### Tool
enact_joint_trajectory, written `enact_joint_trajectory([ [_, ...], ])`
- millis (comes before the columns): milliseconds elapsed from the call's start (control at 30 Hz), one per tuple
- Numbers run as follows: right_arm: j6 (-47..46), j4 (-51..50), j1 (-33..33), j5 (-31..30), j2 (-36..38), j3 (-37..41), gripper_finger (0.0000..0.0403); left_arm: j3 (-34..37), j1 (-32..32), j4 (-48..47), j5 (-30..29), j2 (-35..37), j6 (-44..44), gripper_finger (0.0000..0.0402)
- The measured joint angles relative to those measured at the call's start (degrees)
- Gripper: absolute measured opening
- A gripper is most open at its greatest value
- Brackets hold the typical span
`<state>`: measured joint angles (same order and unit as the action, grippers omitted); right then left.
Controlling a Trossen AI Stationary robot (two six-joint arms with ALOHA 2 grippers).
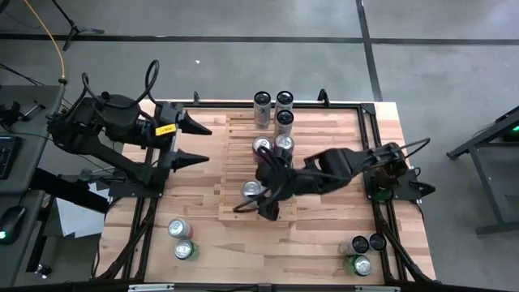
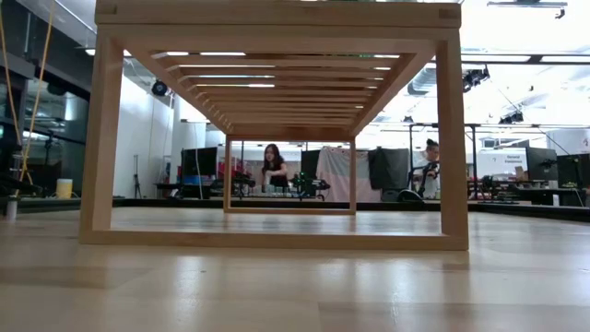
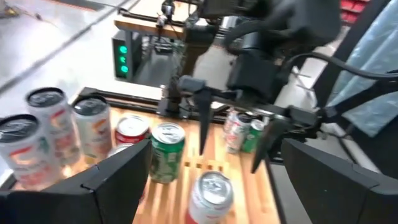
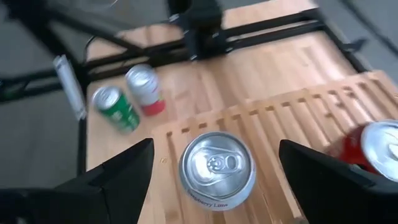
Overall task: Place canned beverage on shelf
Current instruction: Put the pink white soda can on the shelf
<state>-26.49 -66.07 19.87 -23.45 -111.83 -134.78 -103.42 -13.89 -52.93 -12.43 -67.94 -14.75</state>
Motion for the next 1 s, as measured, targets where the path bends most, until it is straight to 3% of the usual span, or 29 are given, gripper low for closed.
enact_joint_trajectory([
  [167, -6.49, 0.42, 2.20, -6.96, -0.93, 0.00, 0.0330, 0.00, 0.00, 0.00, -1.68, -0.02, 1.19, 0.0349],
  [600, -6.54, 0.45, 2.26, -12.99, -6.80, 0.11, 0.0330, 0.01, -0.02, 0.00, -1.68, -0.02, 1.52, 0.0349],
  [1000, -9.51, -0.55, 2.18, -8.56, -6.80, 2.50, 0.0330, 0.00, -0.01, -0.45, -1.68, -0.02, 1.50, 0.0349],
])
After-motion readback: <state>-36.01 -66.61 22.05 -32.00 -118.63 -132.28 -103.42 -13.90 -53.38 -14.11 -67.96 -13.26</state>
